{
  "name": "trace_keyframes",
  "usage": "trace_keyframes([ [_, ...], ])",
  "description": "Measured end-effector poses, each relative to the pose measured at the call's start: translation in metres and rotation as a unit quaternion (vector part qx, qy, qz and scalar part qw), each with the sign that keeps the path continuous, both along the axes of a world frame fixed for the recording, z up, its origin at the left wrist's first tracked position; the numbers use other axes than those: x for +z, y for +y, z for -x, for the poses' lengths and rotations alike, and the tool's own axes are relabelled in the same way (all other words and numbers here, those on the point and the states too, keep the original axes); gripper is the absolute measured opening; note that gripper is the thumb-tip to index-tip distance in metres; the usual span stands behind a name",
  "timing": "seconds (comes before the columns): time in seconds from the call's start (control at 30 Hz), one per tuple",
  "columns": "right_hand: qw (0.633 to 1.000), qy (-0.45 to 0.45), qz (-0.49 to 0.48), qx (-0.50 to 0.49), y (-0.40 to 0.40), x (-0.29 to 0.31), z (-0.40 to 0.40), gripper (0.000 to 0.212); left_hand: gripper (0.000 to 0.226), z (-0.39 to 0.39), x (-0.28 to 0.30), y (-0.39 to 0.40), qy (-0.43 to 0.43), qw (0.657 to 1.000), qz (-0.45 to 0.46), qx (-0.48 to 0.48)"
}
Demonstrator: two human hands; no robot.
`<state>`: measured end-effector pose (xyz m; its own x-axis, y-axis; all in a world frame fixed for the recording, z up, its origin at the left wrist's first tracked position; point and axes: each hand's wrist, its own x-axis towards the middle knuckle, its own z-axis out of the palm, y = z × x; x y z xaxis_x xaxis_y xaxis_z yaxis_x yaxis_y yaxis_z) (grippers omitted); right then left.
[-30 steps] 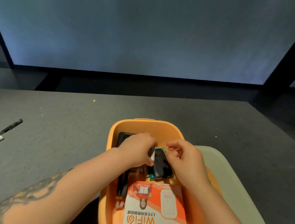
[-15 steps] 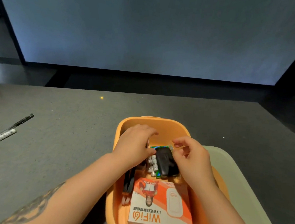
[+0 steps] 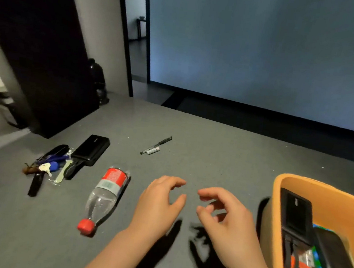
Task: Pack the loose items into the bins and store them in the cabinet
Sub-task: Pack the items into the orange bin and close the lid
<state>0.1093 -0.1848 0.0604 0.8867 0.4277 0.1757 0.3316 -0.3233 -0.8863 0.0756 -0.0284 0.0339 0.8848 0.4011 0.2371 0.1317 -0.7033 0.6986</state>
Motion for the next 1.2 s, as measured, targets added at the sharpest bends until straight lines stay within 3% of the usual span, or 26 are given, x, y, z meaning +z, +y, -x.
trace_keyframes([
  [0.27, 0.990, 0.045, 0.098, 0.090, 0.103, -0.047, 0.010, 0.028, 0.033, 0.071, -0.016, 0.114, 0.026, 0.988, 0.009, 0.150],
  [0.47, 0.984, 0.024, 0.138, 0.113, 0.174, -0.061, -0.003, 0.037, 0.044, 0.087, -0.034, 0.165, 0.073, 0.984, 0.052, 0.152],
  [0.63, 0.984, 0.017, 0.177, 0.020, 0.205, -0.063, -0.058, 0.025, 0.040, 0.038, -0.028, 0.195, 0.062, 0.992, 0.047, 0.100],
  [0.8, 0.971, 0.027, 0.231, -0.057, 0.233, -0.067, -0.111, 0.038, 0.035, -0.045, -0.030, 0.218, 0.073, 0.996, 0.021, 0.036],
  [1.03, 0.948, 0.014, 0.309, -0.076, 0.264, -0.081, -0.152, 0.054, 0.031, -0.139, -0.057, 0.227, 0.157, 0.987, -0.034, -0.019],
  [1.2, 0.952, 0.016, 0.295, -0.081, 0.269, -0.094, -0.167, 0.038, 0.025, -0.162, -0.077, 0.229, 0.170, 0.984, -0.038, -0.028],
])
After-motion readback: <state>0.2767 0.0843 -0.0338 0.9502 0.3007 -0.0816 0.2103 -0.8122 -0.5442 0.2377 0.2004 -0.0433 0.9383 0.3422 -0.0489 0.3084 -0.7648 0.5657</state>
